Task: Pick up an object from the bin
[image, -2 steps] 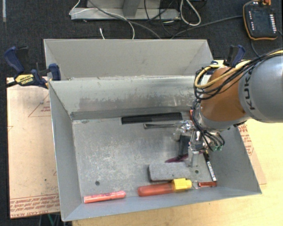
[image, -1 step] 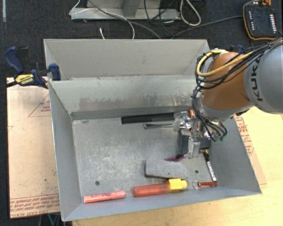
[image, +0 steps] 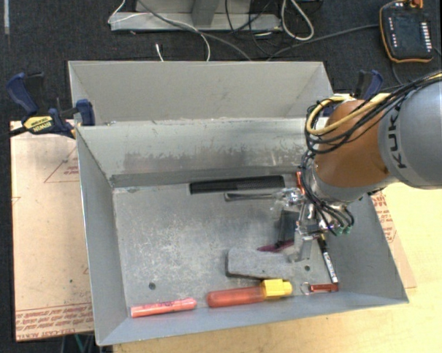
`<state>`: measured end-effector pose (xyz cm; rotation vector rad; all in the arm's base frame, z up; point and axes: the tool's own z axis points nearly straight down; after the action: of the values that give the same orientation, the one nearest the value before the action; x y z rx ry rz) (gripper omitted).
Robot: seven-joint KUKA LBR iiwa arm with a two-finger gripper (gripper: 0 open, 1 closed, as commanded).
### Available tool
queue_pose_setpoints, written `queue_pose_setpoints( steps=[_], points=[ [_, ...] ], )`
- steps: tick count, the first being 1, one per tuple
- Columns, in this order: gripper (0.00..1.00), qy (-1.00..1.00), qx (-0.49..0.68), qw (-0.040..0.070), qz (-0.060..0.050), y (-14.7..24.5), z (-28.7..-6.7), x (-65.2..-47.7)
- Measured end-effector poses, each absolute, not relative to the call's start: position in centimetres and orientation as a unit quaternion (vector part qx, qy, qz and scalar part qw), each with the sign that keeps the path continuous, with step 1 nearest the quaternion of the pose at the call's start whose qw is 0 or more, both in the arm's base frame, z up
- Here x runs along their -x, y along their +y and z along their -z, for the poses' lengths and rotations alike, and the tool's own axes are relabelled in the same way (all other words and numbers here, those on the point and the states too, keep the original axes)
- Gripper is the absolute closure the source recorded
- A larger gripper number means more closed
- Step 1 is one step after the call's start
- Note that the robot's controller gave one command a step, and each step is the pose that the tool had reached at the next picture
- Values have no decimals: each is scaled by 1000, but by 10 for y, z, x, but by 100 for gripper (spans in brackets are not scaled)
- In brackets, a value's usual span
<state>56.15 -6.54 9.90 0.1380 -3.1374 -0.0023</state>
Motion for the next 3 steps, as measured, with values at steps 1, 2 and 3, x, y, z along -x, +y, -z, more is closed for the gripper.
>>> queue_pose_setpoints(
  steps=[1,2,3],
  points=[
    [0,-996,-86,-8,-1,-62,-71,-550],
    [100,-1000,-20,-5,0,-68,-71,-556],
    [100,-1000,-20,-5,0,-67,-71,-556]
  ],
)
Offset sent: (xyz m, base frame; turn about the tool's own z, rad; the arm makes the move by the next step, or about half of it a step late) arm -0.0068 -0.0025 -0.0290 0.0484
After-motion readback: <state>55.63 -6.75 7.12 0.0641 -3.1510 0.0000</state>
